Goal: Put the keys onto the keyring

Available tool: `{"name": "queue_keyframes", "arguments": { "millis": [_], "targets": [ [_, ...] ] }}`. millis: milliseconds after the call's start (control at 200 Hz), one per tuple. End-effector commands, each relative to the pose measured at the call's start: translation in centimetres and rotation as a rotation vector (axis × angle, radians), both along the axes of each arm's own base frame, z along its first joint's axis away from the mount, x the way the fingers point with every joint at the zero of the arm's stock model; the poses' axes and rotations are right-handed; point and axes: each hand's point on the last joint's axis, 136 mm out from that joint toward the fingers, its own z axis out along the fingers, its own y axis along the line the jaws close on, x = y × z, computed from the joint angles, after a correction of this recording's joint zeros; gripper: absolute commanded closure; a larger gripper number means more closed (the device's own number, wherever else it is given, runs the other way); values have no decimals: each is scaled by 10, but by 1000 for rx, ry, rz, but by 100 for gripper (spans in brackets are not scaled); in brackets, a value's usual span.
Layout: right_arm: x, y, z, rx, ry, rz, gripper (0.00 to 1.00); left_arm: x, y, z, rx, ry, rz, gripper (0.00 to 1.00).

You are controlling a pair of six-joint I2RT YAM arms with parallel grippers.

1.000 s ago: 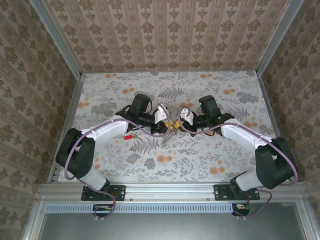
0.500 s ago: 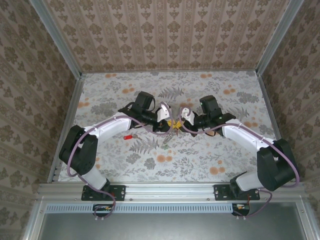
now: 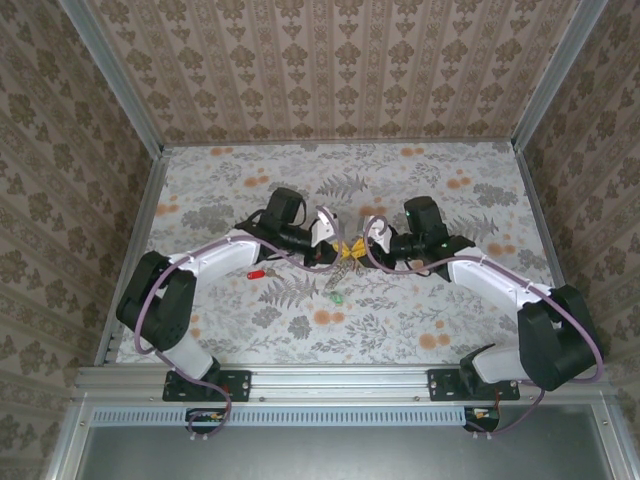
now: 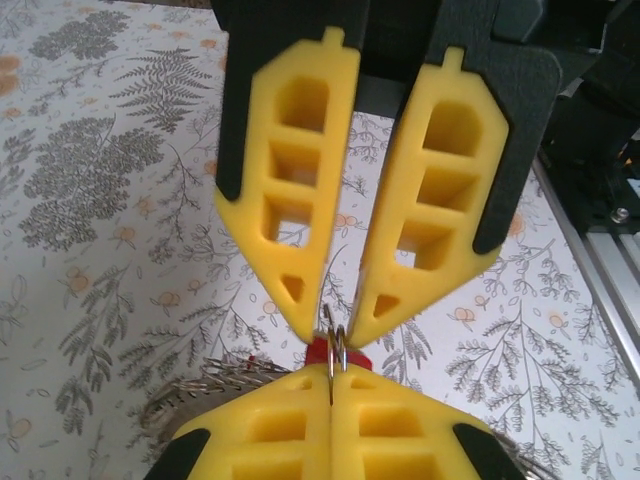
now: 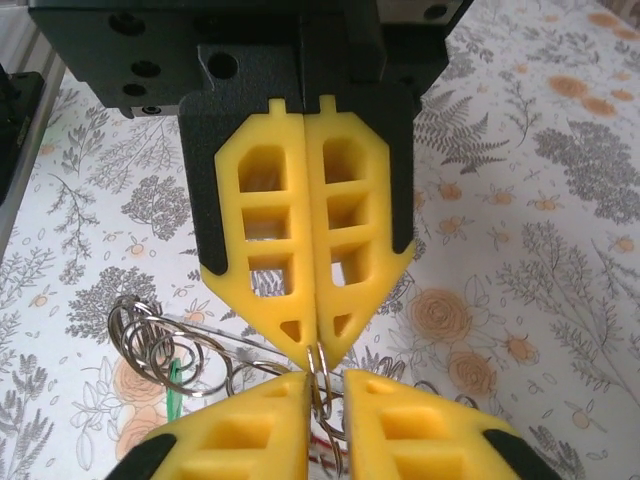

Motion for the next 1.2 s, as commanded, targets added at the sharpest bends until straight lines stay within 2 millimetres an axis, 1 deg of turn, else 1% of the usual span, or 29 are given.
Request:
{"name": "queue_keyframes", "arguments": {
  "millis": [0, 180, 290, 365, 465, 605, 675, 730, 790, 900, 940, 1000, 1090, 1195],
  "targets": [
    [1, 4, 12, 87, -23, 6, 80, -3, -1, 34, -121, -16, -29, 100],
    [4, 6, 9, 113, -9, -2, 79, -4, -1, 40, -157, -4, -36, 100],
    [5, 6, 6, 114, -1, -3, 80, -5, -1, 43, -172, -1, -39, 100],
    [5, 5, 6, 118, 0, -6, 82, -6, -1, 44, -177, 0, -38, 100],
    [7, 1, 4, 117, 2, -17, 80, -5, 0, 46, -190, 0, -30, 100],
    [7, -1, 1, 122, 10, -22, 81, -5, 2, 48, -202, 0, -27, 100],
    [6, -1, 2, 131, 11, -15, 89, -5, 2, 47, -201, 2, -27, 100],
    [6, 0, 5, 142, 7, -14, 90, -5, 1, 46, -200, 6, -27, 100],
    [7, 1, 9, 156, 4, -9, 94, -4, 1, 45, -198, 10, -27, 100],
    [8, 2, 14, 163, 1, -6, 98, -1, 1, 40, -180, 14, -13, 100],
    [8, 2, 15, 155, -1, -9, 98, -1, 1, 37, -164, 18, -11, 96],
    [9, 0, 15, 130, -11, -19, 100, 1, 1, 33, -134, 15, -4, 86],
    [8, -3, 15, 79, -19, -18, 100, -1, 2, 26, -82, 0, -5, 79],
    [5, -5, 18, 40, -28, -6, 100, -2, 1, 18, -20, -13, -17, 76]
  ]
}}
